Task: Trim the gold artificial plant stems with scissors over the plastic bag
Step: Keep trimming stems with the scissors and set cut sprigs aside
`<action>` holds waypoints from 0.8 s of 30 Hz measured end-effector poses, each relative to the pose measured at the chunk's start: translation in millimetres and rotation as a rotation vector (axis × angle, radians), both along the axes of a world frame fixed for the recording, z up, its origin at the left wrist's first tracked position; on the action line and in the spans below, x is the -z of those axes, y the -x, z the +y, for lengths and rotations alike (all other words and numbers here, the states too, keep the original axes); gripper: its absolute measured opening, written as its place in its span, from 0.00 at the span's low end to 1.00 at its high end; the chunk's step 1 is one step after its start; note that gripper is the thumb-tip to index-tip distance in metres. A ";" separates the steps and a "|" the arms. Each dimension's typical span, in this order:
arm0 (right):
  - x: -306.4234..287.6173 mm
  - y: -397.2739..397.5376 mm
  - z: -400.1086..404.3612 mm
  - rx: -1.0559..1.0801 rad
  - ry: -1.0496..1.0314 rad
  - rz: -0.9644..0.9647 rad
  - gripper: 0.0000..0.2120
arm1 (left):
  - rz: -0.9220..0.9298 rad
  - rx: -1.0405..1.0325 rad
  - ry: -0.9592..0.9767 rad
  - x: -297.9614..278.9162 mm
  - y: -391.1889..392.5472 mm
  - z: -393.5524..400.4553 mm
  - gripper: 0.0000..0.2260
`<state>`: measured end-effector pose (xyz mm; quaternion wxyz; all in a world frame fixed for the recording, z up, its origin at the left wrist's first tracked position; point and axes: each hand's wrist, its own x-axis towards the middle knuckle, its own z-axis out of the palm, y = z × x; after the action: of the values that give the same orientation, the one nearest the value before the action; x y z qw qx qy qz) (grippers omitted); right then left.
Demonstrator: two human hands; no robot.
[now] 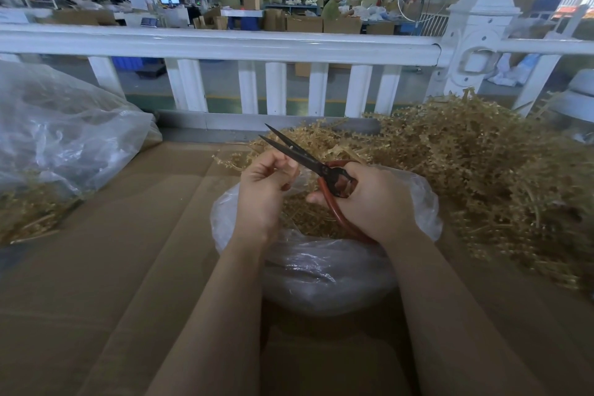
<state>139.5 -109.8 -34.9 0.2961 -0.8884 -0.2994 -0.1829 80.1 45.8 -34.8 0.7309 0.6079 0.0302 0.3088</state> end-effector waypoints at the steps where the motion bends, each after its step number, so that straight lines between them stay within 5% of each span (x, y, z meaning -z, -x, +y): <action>1: -0.1 0.3 -0.4 -0.008 -0.008 0.009 0.23 | -0.001 -0.001 -0.005 0.0 0.2 0.0 0.11; 10: -1.7 -1.7 -0.9 0.065 0.043 -0.020 0.35 | -0.018 -0.012 -0.008 0.9 1.3 -0.8 0.16; 17: -3.8 -0.4 -1.5 0.077 0.052 -0.022 0.36 | -0.084 -0.088 -0.014 4.5 -2.2 4.7 0.06; 24: -3.6 2.7 -1.4 0.033 -0.024 -0.059 0.24 | -0.109 -0.083 -0.045 4.5 -1.2 4.8 0.08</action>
<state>136.8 -111.2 -31.3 0.2946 -0.8838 -0.2912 -0.2176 81.3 50.6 -39.4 0.7042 0.6046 0.0086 0.3721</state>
